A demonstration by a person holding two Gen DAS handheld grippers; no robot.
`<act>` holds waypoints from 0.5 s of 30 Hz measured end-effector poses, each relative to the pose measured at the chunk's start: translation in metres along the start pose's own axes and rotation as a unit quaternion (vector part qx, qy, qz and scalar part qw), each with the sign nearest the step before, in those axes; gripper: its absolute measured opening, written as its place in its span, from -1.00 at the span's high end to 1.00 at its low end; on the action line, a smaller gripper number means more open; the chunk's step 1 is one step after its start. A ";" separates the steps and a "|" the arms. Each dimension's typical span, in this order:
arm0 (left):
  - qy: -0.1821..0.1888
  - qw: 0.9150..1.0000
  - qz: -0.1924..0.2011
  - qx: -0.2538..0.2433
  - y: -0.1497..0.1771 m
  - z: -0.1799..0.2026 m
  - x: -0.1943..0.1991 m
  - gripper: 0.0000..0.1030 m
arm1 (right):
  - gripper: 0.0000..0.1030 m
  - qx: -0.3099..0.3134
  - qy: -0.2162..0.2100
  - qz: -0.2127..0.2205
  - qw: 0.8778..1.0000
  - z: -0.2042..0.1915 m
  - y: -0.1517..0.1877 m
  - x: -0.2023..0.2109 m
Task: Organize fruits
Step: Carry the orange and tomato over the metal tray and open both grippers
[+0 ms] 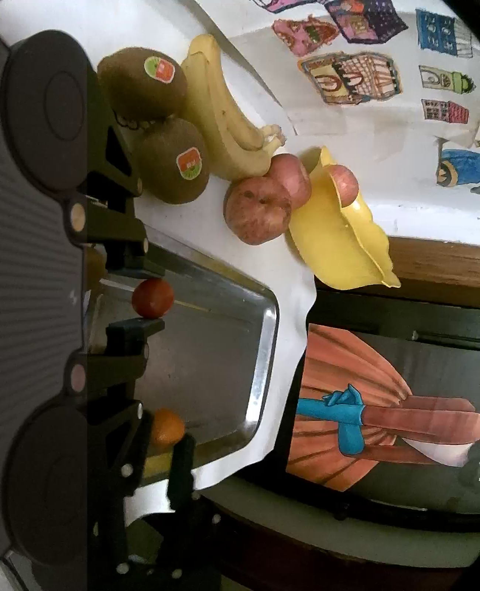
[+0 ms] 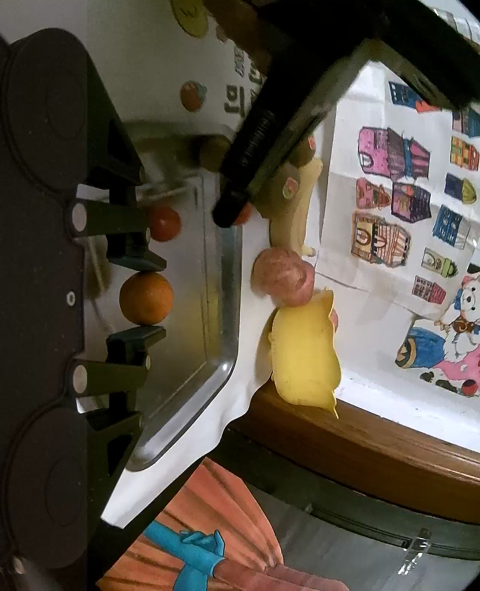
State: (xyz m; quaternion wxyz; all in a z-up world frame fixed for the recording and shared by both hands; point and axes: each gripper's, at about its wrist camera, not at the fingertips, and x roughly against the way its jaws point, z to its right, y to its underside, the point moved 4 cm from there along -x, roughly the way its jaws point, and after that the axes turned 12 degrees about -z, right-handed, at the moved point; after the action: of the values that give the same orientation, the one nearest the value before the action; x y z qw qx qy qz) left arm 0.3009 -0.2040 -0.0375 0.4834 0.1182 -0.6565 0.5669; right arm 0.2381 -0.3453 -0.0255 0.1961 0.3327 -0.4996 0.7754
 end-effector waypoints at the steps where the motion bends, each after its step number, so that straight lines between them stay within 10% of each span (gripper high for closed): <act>1: 0.000 1.000 -0.001 0.000 0.000 0.000 -0.002 0.52 | 0.34 -0.003 -0.003 0.000 1.000 0.002 -0.002 -0.004; 15: -0.003 1.000 -0.015 0.004 0.000 -0.002 -0.011 0.51 | 0.18 -0.017 -0.010 0.009 1.000 0.005 -0.016 -0.016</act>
State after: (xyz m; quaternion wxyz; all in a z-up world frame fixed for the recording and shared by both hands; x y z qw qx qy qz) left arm 0.3075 -0.2072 -0.0461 0.4895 0.1316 -0.6541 0.5615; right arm 0.2613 -0.3427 -0.0255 0.1892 0.3327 -0.5177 0.7652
